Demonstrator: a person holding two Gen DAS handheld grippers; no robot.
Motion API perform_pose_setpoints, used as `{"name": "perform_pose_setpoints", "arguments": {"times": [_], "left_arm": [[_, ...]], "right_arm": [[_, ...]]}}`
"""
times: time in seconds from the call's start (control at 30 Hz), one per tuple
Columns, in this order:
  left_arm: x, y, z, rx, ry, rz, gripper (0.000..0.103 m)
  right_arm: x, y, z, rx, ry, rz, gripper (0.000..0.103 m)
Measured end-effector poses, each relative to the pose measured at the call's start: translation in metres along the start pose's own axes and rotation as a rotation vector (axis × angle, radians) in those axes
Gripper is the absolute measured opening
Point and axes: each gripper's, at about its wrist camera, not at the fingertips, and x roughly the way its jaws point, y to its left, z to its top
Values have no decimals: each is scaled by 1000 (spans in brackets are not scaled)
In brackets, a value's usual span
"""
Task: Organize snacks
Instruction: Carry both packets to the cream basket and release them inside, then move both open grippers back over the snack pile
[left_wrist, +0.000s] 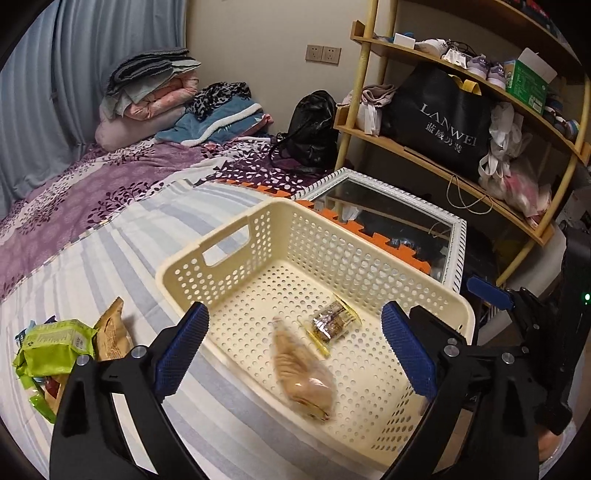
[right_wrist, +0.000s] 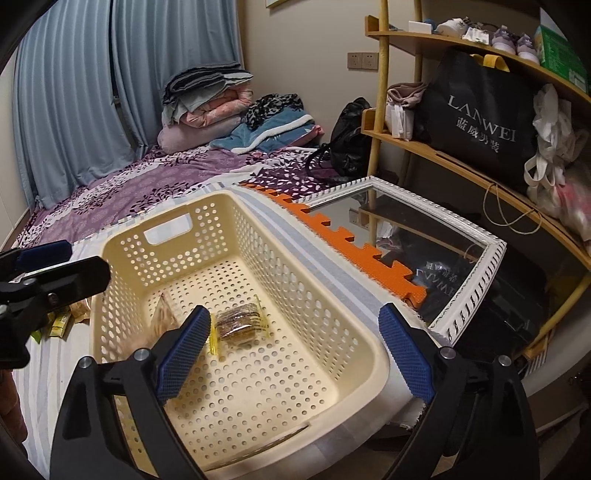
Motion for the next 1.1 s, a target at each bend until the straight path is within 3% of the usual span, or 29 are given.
{"name": "perform_pose_setpoints", "arguments": {"times": [0.47,0.67,1.1], "left_arm": [[-16,26,-5,-6,-9,138,100],[-28,41,-8,-36,-30,163,100],[-44,77,-22,-64,-36,301,100]], "right_arm": [[-4,18,6,-23,-16,30,98],[-8,35,10,-75,-35,2,98],[-16,74,14,-164,-67,5,98]]}}
